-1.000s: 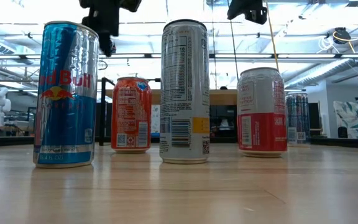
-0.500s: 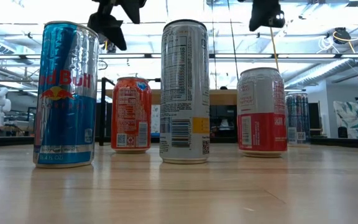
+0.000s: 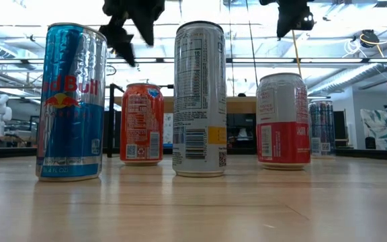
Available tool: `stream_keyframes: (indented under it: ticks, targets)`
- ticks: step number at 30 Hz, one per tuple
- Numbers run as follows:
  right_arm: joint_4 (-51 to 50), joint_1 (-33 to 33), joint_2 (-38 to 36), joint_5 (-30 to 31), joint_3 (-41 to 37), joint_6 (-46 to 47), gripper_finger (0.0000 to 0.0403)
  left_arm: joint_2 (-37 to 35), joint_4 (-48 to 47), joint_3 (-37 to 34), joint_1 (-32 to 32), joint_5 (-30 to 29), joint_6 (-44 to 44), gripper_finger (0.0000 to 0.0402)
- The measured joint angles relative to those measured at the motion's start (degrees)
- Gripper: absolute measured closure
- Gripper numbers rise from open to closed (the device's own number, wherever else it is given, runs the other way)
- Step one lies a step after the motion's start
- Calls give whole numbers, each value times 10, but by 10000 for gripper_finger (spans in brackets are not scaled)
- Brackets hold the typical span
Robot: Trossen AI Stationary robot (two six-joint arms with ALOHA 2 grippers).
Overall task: Place canned beverage on shelf
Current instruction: Put the middle pink-white soda can on the shelf
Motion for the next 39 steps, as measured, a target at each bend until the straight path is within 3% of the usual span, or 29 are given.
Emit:
stream_keyframes:
  ticks: [6, 15, 23, 30, 34, 39]
  targets:
    - [-2, -1, 0, 20, 0, -5, 403, -4, -75, 0, -2, 1, 0, 61]
    - [-14, 4, 0, 20, 0, -23, 403, -16, -70, 0, -65, -36, 27, 61]
    - [-17, 4, 0, 21, 0, -126, 403, -16, -34, 0, -78, -63, -27, 61]
    - [-20, 4, 0, 20, 0, -219, 403, -15, 60, 0, -95, -81, -4, 61]
    - [-20, 4, -1, 18, 0, -265, 403, -10, 56, 0, -107, -89, -7, 61]
    - [-22, 4, -2, -8, 0, -306, 403, -2, 29, -1, -103, -97, -79, 61]
